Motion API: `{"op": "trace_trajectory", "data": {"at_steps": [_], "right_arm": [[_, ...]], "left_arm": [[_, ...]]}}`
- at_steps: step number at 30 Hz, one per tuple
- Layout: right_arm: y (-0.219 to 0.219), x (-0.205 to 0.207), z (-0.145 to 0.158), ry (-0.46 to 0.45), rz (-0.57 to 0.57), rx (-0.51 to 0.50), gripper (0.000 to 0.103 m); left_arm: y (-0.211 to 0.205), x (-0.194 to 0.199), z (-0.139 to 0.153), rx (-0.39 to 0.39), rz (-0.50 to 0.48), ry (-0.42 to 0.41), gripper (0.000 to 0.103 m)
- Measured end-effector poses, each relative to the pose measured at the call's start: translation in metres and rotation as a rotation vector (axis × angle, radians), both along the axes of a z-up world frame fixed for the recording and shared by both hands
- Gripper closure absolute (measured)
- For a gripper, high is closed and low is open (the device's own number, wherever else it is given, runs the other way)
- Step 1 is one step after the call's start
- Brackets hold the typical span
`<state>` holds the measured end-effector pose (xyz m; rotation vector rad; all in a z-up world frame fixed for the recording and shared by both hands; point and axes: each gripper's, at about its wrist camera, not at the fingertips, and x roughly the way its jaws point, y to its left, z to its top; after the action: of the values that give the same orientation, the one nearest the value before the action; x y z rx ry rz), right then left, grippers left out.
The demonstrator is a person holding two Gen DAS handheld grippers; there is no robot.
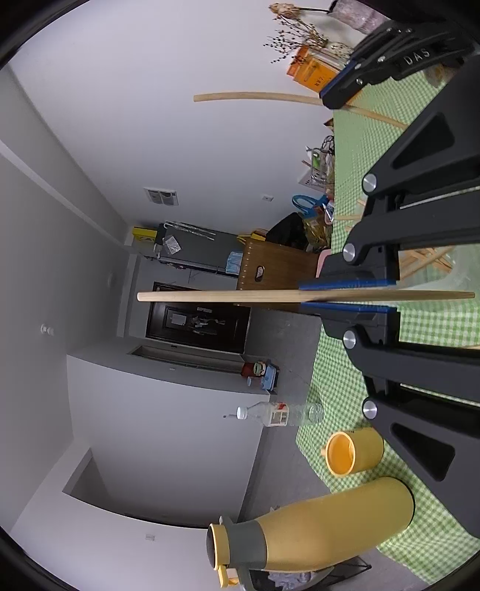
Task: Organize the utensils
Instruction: 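Carry both chopsticks upright over the clear plastic box with both tools, then open both tools to drop the chopsticks into the clear box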
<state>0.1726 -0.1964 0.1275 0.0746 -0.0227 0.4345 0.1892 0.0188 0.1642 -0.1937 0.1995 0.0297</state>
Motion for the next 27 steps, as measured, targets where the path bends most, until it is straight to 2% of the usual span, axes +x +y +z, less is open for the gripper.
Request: {"op": "trace_trajectory", "data": {"at_steps": [14,18,27], "right_arm": [[0.007,0.065,0.030,0.128,0.014,0.099,0.096],[0.013,0.073,0.027,0.146,0.007,0.103,0.096],[0.017,0.083,0.005,0.209,0.031,0.108,0.096]], "left_arm": [[-0.008,0.046,0.007,-0.052,0.006,0.002,0.099],[-0.009,0.058,0.005,-0.080,0.008,0.002,0.099],[-0.013,0.074,-0.017,-0.050,-0.010,0.033,0.099]]}}
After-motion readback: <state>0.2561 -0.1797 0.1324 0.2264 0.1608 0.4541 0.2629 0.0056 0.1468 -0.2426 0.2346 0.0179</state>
